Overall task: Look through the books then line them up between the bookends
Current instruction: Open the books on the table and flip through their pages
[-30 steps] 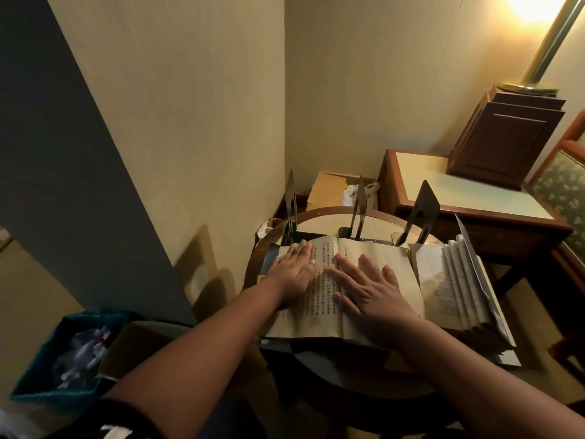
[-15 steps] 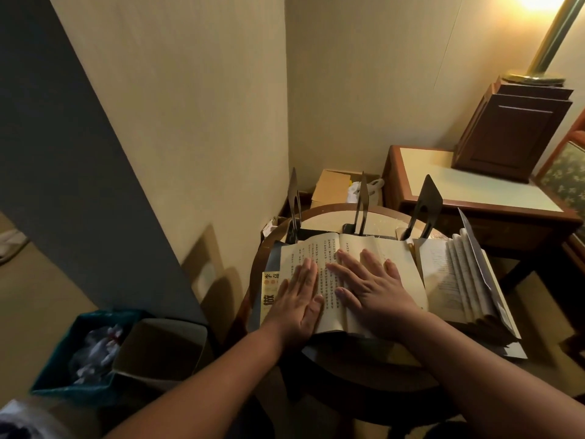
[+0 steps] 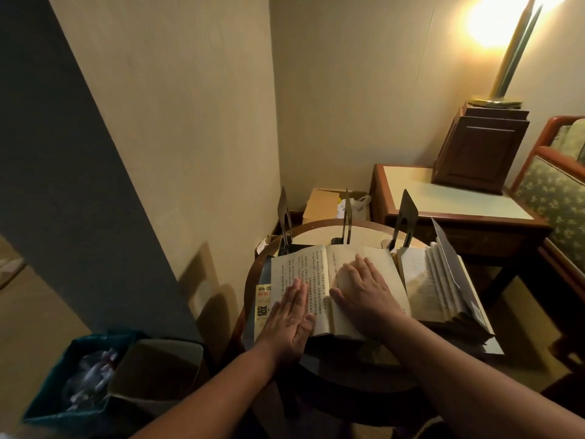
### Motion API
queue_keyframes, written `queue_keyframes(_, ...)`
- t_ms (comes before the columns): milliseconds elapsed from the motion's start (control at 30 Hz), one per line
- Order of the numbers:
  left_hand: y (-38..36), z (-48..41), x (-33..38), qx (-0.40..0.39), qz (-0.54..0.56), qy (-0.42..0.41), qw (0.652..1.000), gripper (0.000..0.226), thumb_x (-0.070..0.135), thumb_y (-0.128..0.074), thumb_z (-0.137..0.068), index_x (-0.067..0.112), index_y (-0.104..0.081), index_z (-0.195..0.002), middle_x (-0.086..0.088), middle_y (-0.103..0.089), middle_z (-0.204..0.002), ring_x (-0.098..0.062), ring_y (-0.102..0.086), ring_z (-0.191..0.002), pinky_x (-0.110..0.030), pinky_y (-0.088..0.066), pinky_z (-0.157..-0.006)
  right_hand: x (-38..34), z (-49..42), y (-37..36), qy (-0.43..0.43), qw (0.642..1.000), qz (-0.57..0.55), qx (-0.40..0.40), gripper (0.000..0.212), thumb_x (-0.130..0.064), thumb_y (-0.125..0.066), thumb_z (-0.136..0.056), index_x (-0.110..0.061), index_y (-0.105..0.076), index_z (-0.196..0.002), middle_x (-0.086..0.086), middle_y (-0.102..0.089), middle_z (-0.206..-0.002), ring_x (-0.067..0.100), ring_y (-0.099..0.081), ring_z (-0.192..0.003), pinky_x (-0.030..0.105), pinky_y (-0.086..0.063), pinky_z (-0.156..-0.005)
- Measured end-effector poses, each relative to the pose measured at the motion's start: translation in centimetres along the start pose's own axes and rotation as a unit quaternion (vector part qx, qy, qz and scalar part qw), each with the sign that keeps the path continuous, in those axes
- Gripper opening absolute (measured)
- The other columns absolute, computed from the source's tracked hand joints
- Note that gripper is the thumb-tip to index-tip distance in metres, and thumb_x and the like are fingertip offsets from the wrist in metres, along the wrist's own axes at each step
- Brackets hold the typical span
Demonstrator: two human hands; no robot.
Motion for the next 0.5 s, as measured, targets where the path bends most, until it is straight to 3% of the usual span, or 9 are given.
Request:
queue_keyframes(167,0.4,-0.1,0.3,-0.004,-0.001,0.002,1.0,0.07,0.058,-0.009,-0.094,0.031,0.02,-0.152,0.014,0.028,-0.159,-0.004,0.025,-0.146,-0.034,0.009,-0.121,-0.1,0.6,0.7,-0.053,0.997,-0.039,0.026,0.083,-0.061,-0.049,-0.094,-0.024,-0.011,-0.158,0.009,-0.003,-0.168,0.029,-0.001,-0.154,0.045,-0.006,-0.121)
queue_keyframes(267,0.8,-0.3,0.3,-0.008,-0.001,0.003,1.0,0.073,0.06,-0.01,-0.093,0.03,0.016,-0.154,0.012,0.024,-0.161,-0.006,0.021,-0.147,-0.038,0.005,-0.123,-0.5,0.7,1.4,-0.059,0.995,-0.067,0.04,0.084,-0.054,-0.06,-0.092,-0.023,-0.016,-0.157,0.008,-0.026,-0.162,0.03,-0.025,-0.15,0.05,-0.026,-0.121)
queue_keyframes(367,1.5,-0.4,0.3,0.012,0.001,0.005,1.0,0.076,0.061,-0.015,-0.092,0.025,0.002,-0.157,0.006,0.009,-0.165,-0.013,0.008,-0.151,-0.041,-0.004,-0.124,-0.8,0.8,2.4,-0.053,0.987,-0.127,0.081,0.073,-0.039,-0.066,-0.092,-0.025,-0.026,-0.152,0.006,-0.053,-0.143,0.025,-0.057,-0.124,0.044,-0.056,-0.095)
queue_keyframes(500,3.0,-0.4,0.8,0.082,-0.002,-0.013,0.997,0.069,0.054,-0.031,-0.092,0.02,-0.03,-0.152,-0.001,-0.025,-0.161,-0.021,-0.022,-0.148,-0.039,-0.023,-0.117,-1.0,0.9,4.1,-0.05,0.961,-0.243,0.12,0.053,-0.022,-0.063,-0.096,-0.024,-0.037,-0.142,0.004,-0.062,-0.125,0.017,-0.064,-0.098,0.024,-0.056,-0.064)
Point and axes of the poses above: each hand's wrist, its own z-axis away from the middle knuckle, its own y-axis out of the back of the hand, x = y × z, the point moved 1 cm from there along -z, towards the middle knuckle
